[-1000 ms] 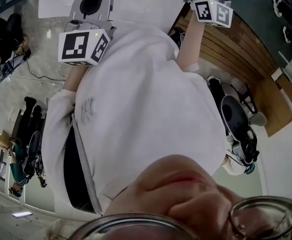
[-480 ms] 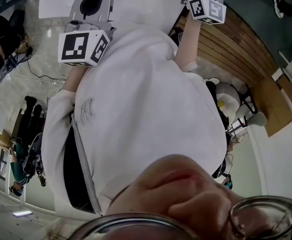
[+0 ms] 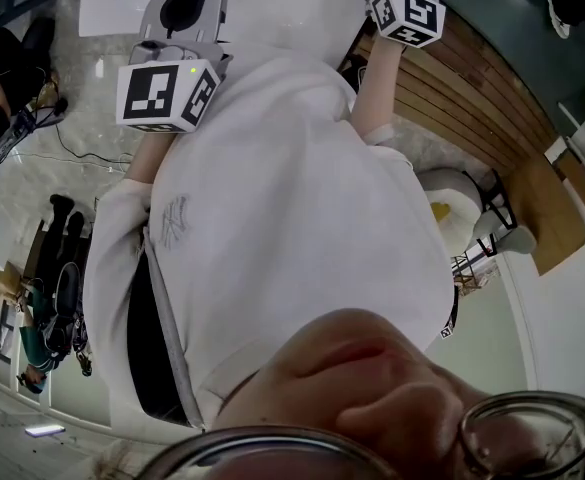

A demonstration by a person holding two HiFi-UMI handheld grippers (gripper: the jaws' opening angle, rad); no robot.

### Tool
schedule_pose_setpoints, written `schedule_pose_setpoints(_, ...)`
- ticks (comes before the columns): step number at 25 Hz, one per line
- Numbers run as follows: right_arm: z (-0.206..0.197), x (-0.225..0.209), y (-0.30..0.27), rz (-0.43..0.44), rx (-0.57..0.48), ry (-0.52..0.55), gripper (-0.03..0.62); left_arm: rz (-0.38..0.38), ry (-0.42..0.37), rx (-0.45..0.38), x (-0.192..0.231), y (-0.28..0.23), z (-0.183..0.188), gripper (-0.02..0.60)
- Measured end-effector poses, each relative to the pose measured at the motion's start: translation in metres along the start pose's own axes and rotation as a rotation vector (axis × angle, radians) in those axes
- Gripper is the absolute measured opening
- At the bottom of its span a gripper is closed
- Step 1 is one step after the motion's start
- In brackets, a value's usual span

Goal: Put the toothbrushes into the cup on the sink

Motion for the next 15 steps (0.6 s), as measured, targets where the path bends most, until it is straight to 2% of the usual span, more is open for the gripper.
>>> schedule_pose_setpoints(4,-0.0041,0.0013,-0.0028,-0.017,0.066,0.001,0.014,-0.004,-0.002,-0.003,-0.0002,0.0013,-0.0001,0.005)
schedule_pose_setpoints(11,-0.0017,0.0006,-0.0010,-0.019,0.089,0.009,0.014,-0.008,-0.008,-0.010,-0.0049,0.0041,-0.0006,0.005)
schedule_pose_setpoints(15,-0.0017,0.0004,0.0009,0.009,0.087,-0.006,0.014,-0.006,-0.011,-0.018,-0.0053,0.0076,-0.0014,0.005)
Point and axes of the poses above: the fingertips, and each gripper's own axes: y backward along the fingers, x to its left, z out of its top, the point moved 10 cm from there along y, backward along the fingers, and after that the axes turned 15 degrees about x, right-handed, at the moved point
